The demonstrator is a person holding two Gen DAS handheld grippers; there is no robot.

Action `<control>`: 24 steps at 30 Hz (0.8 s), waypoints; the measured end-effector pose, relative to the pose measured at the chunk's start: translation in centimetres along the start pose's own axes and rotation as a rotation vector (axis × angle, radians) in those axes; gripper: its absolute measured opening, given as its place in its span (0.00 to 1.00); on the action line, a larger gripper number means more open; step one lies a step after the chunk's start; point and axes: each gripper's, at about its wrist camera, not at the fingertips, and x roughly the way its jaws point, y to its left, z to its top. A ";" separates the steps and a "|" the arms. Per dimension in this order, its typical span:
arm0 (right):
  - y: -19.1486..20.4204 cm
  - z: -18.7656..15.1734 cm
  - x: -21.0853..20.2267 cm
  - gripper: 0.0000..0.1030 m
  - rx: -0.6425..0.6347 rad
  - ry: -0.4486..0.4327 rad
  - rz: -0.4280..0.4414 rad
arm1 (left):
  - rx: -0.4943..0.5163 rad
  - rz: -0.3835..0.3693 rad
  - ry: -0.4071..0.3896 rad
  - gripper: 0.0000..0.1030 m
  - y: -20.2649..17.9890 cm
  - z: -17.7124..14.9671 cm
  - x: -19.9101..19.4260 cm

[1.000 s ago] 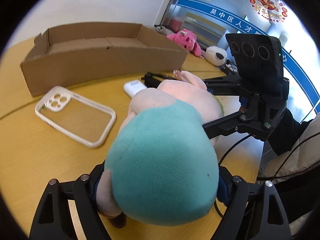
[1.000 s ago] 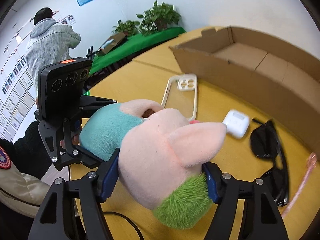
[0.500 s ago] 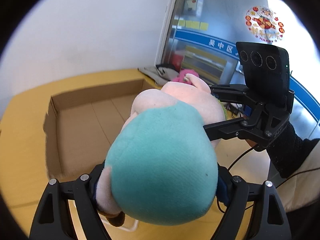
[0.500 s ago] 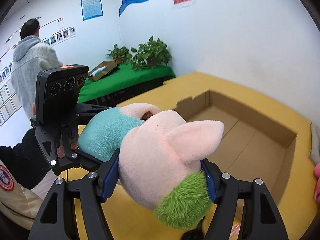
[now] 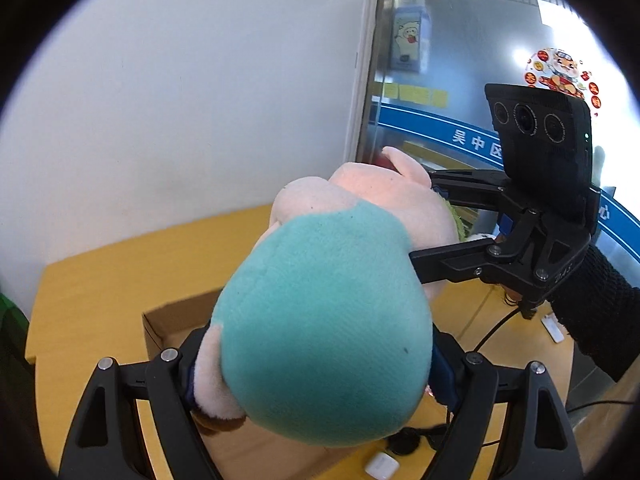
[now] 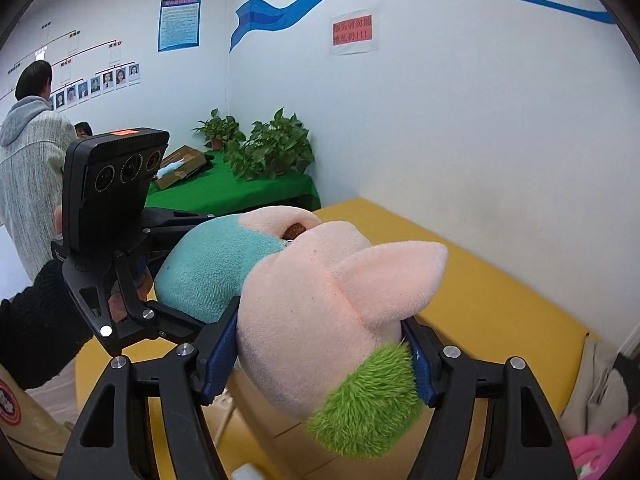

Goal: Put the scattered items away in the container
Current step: 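Carry the plush pig with both grippers over the cardboard box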

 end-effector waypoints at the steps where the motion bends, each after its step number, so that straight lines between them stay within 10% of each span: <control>1: -0.9 0.6 0.4 0.73 -0.002 -0.003 -0.002 | 0.001 0.004 0.003 0.82 0.6 0.7 0.4; 10: -6.5 3.8 4.8 0.73 0.030 -0.036 -0.039 | -0.023 0.007 -0.008 0.82 6.5 4.1 4.2; 24: -13.8 -2.6 14.5 0.73 0.258 0.010 -0.036 | -0.069 -0.016 0.147 0.82 12.9 -0.4 14.4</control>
